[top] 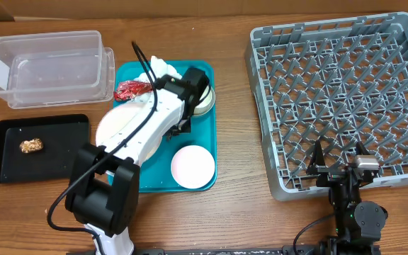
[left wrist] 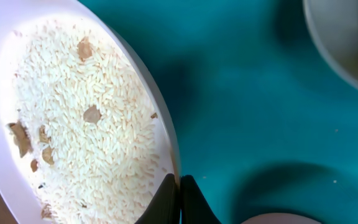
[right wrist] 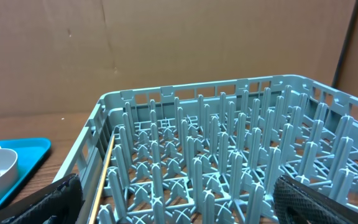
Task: Sort waste into correct bins and load items into the dishwasher
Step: 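Lift the plate left and tip the rice onto the black tray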
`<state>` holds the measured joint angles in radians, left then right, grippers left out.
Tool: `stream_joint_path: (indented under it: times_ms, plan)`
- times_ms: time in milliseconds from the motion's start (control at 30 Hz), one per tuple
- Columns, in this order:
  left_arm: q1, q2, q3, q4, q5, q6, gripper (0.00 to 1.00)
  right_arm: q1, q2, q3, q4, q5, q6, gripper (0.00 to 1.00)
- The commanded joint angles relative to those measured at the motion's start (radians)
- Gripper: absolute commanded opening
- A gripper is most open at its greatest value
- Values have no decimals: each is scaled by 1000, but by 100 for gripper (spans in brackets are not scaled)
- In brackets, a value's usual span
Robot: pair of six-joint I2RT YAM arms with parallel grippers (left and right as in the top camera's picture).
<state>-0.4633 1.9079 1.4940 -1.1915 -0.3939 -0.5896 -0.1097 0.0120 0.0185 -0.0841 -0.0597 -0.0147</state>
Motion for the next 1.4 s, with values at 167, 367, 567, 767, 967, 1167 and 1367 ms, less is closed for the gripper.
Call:
stream_joint_path:
  times_ms: [167,367,567,767,967,1167,1367]
  plan:
    - [55,1,259,-160,-122,-19,5,-3,-9,-10,3,6,-1,100]
    - [204,1,364,-191,-34,-16,5,-3,-9,-10,3,6,-1,100]
    - [382,1,365,-182,70,15,4,-3,-9,-10,3,6,-1,100]
    - [556,1,365,-154,232,78,4,-3,-9,-10,3,6,-1,100]
    - [710,1,365,-140,418,128,4,-3,-9,-10,3,6,-1,100]
    - [824,1,365,-130,533,179,4,-3,-9,-10,3,6,-1,100]
    - [917,1,365,-119,721,241,4,-3,-9,-10,3,6,-1,100]
